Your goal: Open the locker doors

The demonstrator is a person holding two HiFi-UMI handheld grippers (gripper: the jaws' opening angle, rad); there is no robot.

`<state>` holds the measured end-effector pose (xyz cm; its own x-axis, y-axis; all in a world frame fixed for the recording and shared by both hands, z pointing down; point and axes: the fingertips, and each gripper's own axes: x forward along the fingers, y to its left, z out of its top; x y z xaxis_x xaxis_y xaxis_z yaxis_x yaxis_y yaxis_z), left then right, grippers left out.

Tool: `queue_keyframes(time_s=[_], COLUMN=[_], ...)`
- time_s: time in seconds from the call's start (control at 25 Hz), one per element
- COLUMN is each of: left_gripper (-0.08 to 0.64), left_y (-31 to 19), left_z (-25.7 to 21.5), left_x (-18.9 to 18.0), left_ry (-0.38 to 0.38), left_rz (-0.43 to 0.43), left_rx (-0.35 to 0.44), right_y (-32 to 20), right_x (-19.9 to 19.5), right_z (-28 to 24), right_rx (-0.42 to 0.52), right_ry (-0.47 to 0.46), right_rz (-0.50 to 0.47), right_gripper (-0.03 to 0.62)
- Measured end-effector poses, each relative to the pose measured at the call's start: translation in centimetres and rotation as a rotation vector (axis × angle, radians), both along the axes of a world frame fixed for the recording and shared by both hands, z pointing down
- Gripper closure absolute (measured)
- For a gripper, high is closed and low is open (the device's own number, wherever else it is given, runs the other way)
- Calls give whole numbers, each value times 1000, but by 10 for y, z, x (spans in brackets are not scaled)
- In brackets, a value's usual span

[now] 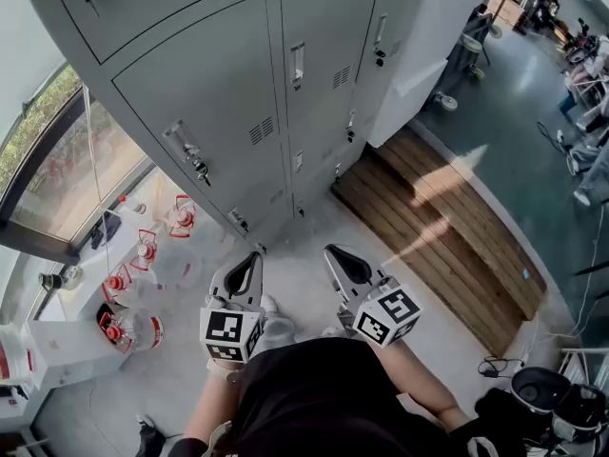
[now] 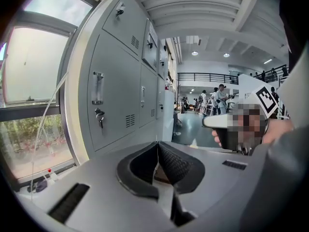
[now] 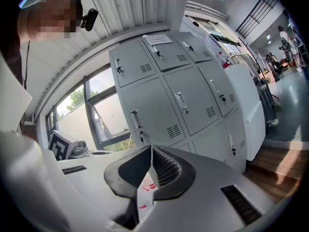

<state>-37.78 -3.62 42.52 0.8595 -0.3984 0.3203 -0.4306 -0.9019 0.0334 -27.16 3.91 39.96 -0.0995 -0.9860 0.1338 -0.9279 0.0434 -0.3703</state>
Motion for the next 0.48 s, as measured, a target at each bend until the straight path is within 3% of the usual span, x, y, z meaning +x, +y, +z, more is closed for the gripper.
queue_keyframes(time_s=[0.28,0.48], left_gripper=[540,538], left_y=[-79,-132], left_z=[-5,-37], left_x=[-15,-30], left_ry=[21,71], left_rz=[19,-84], left_rx=[7,98], right_y=[-87,-133], right_x=[-29,-47], right_z=[-11,-18], right_rx=[9,21], right_ry=[35,40], right_rz=[-15,-9], right_gripper=[563,563])
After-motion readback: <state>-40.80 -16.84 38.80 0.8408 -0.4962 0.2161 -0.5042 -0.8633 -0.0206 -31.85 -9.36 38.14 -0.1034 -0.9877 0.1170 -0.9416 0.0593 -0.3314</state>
